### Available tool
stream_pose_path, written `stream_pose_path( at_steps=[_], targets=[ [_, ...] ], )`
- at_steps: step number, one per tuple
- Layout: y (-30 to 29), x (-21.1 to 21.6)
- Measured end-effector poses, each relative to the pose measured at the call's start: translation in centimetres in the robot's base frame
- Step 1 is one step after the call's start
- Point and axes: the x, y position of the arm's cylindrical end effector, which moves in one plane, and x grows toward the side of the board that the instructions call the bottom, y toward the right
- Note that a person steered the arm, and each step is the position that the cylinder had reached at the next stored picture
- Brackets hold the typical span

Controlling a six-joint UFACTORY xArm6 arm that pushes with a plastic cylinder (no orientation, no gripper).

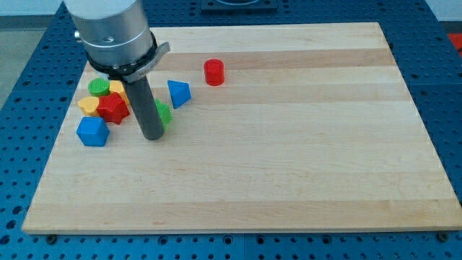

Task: Slide the green star closer to the red star

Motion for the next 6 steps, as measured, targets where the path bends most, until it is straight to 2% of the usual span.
stream_pose_path(
  at_steps=[1,3,5,6],
  targets=[
    [1.9,0.6],
    [4.9,-2.4],
    [-0.8,-2.7],
    [-0.7,-2.7]
  ],
)
